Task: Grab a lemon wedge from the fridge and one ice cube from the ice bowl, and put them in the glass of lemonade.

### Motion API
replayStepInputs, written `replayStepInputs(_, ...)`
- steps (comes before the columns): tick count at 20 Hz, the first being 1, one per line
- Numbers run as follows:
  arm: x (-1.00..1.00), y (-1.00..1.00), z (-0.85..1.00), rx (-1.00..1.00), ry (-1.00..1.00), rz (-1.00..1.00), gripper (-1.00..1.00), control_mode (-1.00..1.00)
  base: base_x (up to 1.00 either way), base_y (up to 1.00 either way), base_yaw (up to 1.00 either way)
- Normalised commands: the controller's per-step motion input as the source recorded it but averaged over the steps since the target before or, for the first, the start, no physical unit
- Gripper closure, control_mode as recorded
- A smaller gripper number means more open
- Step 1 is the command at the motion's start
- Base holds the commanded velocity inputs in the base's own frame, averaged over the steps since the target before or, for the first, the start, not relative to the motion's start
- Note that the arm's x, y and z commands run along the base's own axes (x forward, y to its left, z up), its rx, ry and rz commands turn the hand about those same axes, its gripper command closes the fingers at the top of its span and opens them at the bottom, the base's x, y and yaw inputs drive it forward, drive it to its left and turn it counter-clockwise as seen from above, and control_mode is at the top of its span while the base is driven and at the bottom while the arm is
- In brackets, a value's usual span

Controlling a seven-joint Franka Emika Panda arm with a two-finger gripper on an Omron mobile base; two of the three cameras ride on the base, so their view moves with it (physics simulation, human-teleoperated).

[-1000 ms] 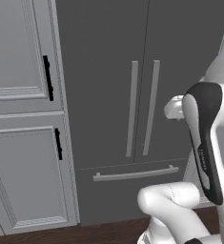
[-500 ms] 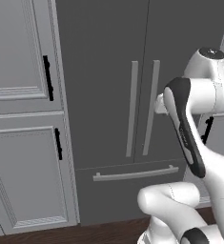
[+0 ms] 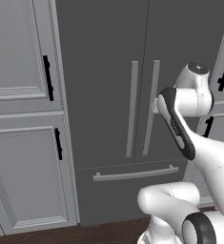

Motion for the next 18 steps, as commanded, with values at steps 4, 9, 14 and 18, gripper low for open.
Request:
replayStepInputs(4, 0.94, -0.03, -0.19, 0.0, -0.02, 0.0, -1.0, -1.0, 0.0, 0.0, 0.0)
replayStepInputs(9, 0.92, 0.0, -0.29, 0.0, 0.0, 0.0, -1.0, -1.0, 0.0, 0.0, 0.0)
replayStepInputs(14, 0.66, 0.0, -0.43, 0.0, 0.0, 0.0, -1.0, -1.0, 0.0, 0.0, 0.0)
replayStepInputs(18, 0.38, -0.03, -0.19, 0.0, 0.0, 0.0, -1.0, -1.0, 0.0, 0.0, 0.0)
